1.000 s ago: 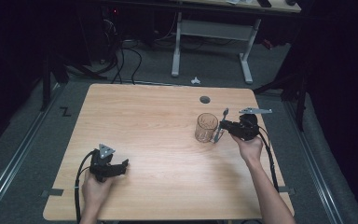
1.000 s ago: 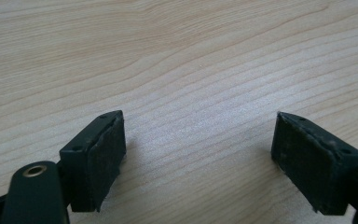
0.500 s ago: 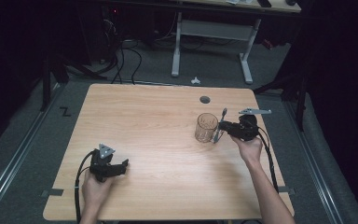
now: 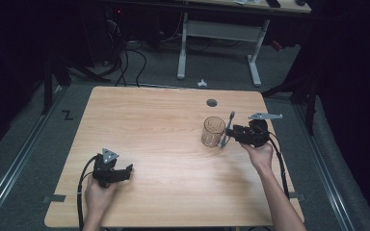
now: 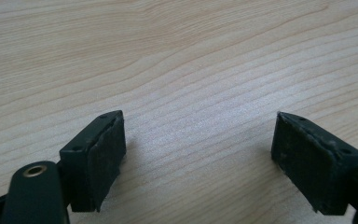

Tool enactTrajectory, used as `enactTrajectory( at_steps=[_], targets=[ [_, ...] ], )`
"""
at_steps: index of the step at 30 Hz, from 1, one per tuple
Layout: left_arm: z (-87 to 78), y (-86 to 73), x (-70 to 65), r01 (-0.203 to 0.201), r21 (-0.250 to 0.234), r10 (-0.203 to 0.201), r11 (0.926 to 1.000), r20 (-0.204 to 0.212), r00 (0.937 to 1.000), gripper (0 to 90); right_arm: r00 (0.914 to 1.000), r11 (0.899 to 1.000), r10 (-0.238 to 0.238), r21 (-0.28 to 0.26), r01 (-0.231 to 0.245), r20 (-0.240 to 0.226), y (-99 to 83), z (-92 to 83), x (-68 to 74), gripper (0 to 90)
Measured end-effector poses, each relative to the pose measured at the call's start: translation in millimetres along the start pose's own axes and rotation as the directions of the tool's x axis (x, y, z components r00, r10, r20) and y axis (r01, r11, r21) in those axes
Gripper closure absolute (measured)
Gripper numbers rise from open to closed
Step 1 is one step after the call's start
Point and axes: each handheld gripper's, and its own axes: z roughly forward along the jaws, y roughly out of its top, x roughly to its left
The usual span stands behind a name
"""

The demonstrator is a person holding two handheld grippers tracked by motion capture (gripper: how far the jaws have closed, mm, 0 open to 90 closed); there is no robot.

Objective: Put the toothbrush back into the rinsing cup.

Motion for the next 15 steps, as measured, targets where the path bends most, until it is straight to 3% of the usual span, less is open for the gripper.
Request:
enactTrajectory(
  at_steps=[15],
  targets=[
    [0.0, 0.0, 0.0, 0.000, -0.001, 0.000, 1.0000, -0.001, 1.0000, 18.2, 0.9978, 0.999, -0.032, -0.032, 0.034, 0.059, -6.4, -14.8, 2.5, 56.4]
  ],
)
